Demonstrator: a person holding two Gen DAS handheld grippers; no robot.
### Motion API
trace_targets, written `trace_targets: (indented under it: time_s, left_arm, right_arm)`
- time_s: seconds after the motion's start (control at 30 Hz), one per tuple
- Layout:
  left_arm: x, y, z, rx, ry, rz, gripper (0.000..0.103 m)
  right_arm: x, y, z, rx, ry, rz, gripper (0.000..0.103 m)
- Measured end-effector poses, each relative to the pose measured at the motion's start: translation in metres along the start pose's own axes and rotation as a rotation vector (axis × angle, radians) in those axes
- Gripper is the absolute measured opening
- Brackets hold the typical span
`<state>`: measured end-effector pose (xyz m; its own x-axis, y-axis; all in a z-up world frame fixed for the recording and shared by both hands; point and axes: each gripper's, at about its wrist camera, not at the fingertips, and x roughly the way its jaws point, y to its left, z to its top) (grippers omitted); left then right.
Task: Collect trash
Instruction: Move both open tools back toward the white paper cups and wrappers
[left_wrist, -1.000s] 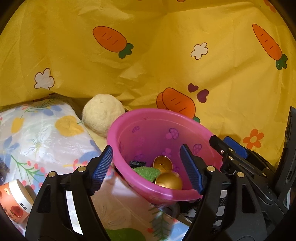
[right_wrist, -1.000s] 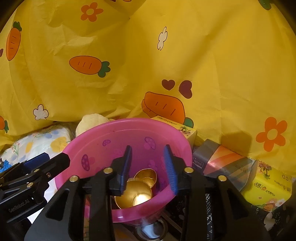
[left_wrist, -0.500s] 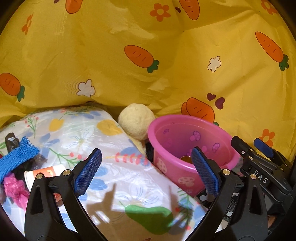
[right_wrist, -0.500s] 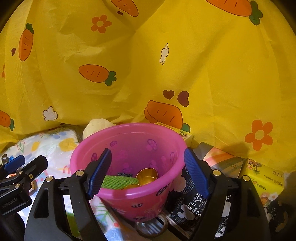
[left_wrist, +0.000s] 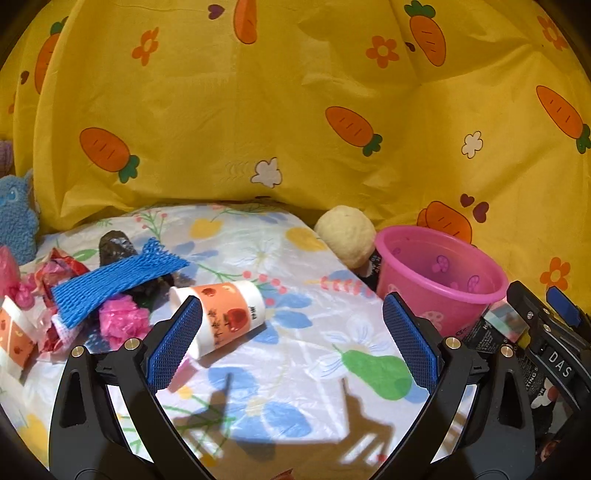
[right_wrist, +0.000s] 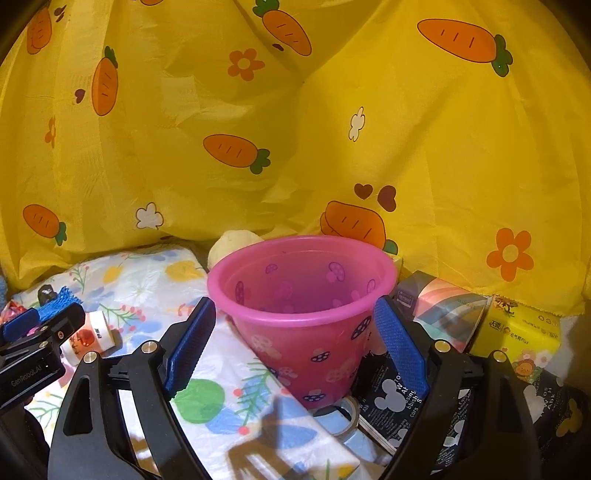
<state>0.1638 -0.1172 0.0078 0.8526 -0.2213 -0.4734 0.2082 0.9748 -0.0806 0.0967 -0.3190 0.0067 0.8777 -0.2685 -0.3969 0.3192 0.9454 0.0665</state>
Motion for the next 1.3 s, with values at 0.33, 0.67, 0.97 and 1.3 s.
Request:
trace_targets:
  time_s: [0.33,0.67,0.97,1.3]
  left_arm:
    - [-0.037,0.053,-0.030,-0.038,0.008,0.108,0.097]
    - [-0.070,0.113,-0.046,-0.099,-0.004,0.227,0.097]
    - [-0.091,0.172,-0.055,-0.148,-0.002,0.337,0.097]
    - [-0.091,0.240,-0.051,-0.217,0.033,0.416,0.096]
  right_arm:
    - [-0.025,0.046,-0.022,-0.049,0.015,0.107,0.085]
    - [-0.039,0.098,-0.034,-0.121,0.027,0.209,0.085]
    - [-0.044,0.151,-0.044,-0.193,0.052,0.336,0.085]
    - [-0.036,0.212,-0.050,-0.263,0.097,0.466,0.085]
